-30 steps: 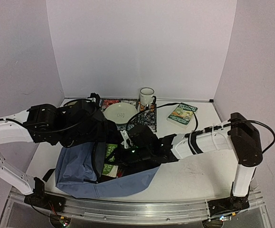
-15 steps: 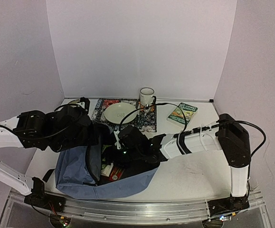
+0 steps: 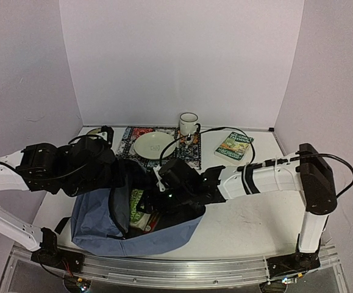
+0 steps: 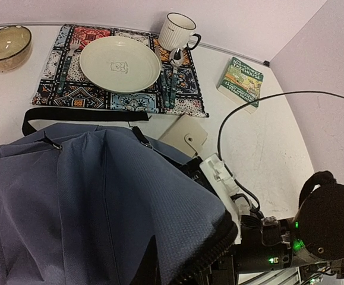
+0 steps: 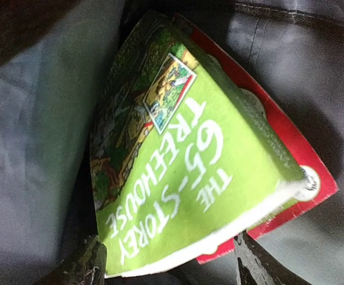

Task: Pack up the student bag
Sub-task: Place the book on the book, then place the largest pocket of the bag in the student bag, then move the book to the center of the board, then pick up the book at the center of the board.

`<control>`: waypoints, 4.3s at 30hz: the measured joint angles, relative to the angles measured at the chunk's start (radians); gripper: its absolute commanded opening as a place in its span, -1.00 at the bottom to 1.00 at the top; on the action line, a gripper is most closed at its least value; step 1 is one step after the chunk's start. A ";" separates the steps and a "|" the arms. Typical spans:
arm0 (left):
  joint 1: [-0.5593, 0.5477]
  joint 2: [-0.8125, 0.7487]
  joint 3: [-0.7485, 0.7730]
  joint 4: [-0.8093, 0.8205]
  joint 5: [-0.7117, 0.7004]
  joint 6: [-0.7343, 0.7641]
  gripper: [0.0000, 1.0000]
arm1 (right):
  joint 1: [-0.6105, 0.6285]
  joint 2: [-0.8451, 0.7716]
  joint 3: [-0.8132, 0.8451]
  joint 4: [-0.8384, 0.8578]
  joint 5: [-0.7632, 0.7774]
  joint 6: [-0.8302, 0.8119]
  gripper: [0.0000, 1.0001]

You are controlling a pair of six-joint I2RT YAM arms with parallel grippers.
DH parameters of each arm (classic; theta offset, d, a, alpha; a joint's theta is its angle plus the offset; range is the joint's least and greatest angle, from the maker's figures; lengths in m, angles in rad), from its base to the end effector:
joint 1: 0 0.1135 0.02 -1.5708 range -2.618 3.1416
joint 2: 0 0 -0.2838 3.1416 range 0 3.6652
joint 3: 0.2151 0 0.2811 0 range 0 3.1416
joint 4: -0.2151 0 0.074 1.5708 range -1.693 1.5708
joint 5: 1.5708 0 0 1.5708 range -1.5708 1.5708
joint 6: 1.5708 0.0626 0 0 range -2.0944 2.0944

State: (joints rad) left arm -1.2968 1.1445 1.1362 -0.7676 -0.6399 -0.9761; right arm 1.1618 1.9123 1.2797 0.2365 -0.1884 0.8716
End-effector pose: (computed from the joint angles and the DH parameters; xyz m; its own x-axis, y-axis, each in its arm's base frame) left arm 0.1081 -0.2464 0.3426 -0.6503 -0.1419 -0.7463 0.2111 0.9100 -0.3569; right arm 0.1869 0.4607 0.2147 -0.8412 -0.0502 -0.5385 -0.5069 0.4203 0.7526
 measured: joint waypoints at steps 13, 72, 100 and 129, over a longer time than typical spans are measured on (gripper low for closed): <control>0.014 0.120 -0.019 -0.026 0.017 -0.015 -0.91 | -0.013 -0.282 -0.069 -0.205 0.221 -0.206 0.77; 0.287 -0.136 -0.290 0.324 0.348 0.110 0.86 | -0.959 0.193 0.082 -0.027 0.120 -0.225 -1.00; 0.288 0.170 -0.103 0.358 0.447 0.151 0.78 | -0.825 -0.474 -0.628 -0.157 -0.017 -0.314 -1.00; 0.040 0.747 0.413 0.410 0.558 0.193 0.69 | -0.573 -0.774 -0.683 -0.410 0.114 -0.228 -0.20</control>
State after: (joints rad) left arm -1.2570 1.8916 1.5489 -0.3572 -0.0815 -0.7828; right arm 0.5889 1.1388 0.5967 -0.1733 -0.0748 0.6436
